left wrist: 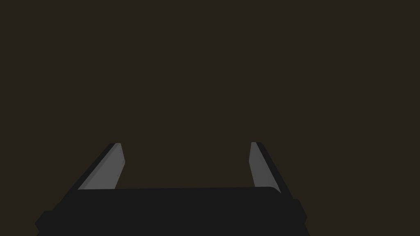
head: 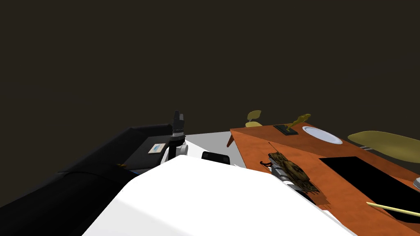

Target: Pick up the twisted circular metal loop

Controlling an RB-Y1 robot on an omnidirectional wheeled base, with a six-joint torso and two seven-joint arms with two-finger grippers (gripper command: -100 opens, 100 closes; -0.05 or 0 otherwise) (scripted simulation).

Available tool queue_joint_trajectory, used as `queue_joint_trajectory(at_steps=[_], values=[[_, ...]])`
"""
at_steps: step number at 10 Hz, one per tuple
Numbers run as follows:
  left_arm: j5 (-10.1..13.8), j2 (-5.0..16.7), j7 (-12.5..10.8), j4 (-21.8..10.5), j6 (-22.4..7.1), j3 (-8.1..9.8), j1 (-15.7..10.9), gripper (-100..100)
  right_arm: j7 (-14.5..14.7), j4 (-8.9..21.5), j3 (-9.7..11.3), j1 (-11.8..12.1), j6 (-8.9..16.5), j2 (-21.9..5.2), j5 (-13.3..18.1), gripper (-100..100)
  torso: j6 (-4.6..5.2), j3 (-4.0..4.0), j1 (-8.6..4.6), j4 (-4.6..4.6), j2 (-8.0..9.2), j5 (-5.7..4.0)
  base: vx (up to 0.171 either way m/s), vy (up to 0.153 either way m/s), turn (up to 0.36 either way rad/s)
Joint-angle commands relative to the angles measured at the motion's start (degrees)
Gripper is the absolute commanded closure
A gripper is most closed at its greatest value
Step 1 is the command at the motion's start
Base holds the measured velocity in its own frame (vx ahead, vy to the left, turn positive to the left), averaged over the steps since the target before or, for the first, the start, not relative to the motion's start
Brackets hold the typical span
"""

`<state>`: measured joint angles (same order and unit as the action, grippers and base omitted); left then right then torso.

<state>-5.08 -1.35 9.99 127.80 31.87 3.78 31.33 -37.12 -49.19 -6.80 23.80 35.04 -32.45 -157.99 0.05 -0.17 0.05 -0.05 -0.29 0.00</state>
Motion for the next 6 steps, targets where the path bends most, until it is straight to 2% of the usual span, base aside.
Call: queue_joint_trajectory(at_steps=[1, 3, 4, 6], values=[[0.0, 0.0, 0.0, 0.0, 0.0, 0.0, 0.0, 0, 2.86, 2.08, 0.73, 1.37, 2.86, -1.24, -2.86, -100, 0.0, 0.0, 0.0, 0.0, 0.0, 0.0, 0.085, 0.046, -0.029], [0.0, 0.0, 0.0, 0.0, 0.0, 0.0, 0.01, 0, 3.84, 2.08, 0.73, 1.37, 3.08, -1.24, -5.55, -100, 0.01, -0.07, 0.05, -0.02, -0.13, 0.02, 0.072, 0.02, -0.017], [0.0, 0.0, 0.0, 0.0, 0.0, 0.0, 0.0, 0, 6.5, 3.71, 1.49, 2.84, 5.73, -2.45, -7.61, -100, 0.0, -0.01, -0.03, -0.01, -0.02, 0.0, 0.082, 0.03, -0.031], [0.0, 0.0, 0.0, 0.0, 0.0, 0.0, 0.01, 0, 7.31, 3.71, 1.49, 2.84, 5.82, -2.45, -10.29, -100, -0.01, -0.08, 0.02, -0.02, -0.14, 0.01, 0.076, 0.022, -0.012]])
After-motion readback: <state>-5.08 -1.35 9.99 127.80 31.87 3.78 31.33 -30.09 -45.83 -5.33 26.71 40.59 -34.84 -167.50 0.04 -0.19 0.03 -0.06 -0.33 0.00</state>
